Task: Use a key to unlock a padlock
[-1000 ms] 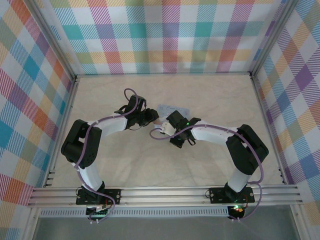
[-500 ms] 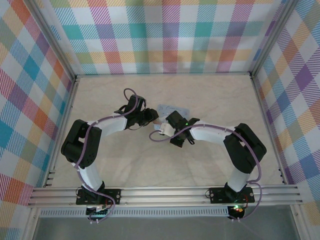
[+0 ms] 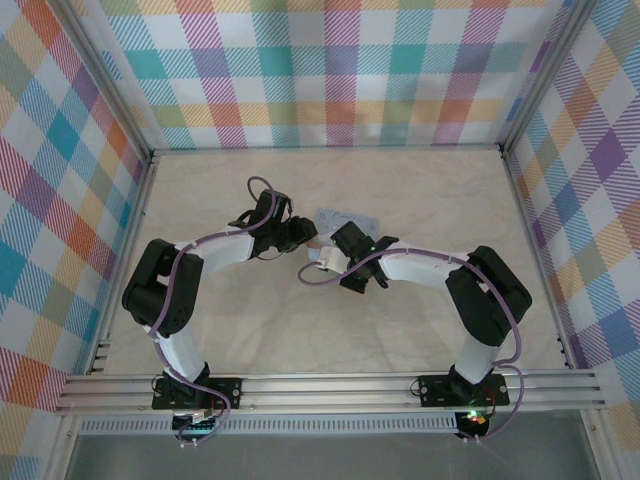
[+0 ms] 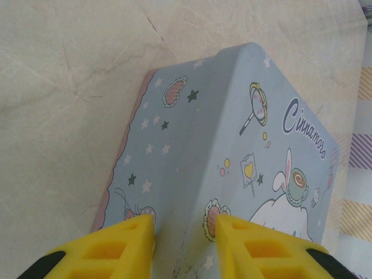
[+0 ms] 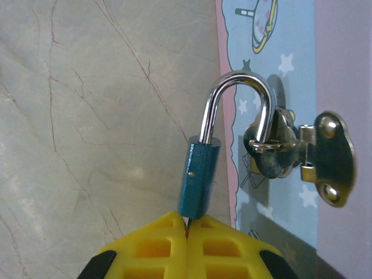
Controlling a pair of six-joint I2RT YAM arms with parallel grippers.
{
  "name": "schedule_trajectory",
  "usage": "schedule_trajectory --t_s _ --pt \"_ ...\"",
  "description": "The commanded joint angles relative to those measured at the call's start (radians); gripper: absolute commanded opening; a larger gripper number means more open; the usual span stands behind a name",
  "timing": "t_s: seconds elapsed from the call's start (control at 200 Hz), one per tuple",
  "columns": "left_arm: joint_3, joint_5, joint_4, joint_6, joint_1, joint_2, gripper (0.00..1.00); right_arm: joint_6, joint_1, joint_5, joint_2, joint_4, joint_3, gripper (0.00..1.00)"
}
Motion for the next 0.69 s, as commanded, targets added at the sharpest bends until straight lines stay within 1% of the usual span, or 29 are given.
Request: schedule_trajectory --t_s 0.0,0.185,0.405,0.69 --pt "-0.006 0.031 -0.006 -0.010 0.003 -0.007 0.33 -0.016 0.008 0.000 -0.001 0.054 0.018 0.00" --pt "-0.005 0.029 -0.010 -0.011 0.003 -0.007 0.33 -0.023 0.007 0.005 -0.010 0.063 0.007 0.00" --pt "-0.003 0.025 -0.013 -0.008 0.003 -0.005 0.33 -0.065 0.007 0.006 -0.038 0.139 -0.035 0.00" --pt "-0.001 0.019 -0.020 -0.007 0.003 -0.010 0.33 -0.067 0.009 -0.003 -0.047 0.137 -0.035 0.00"
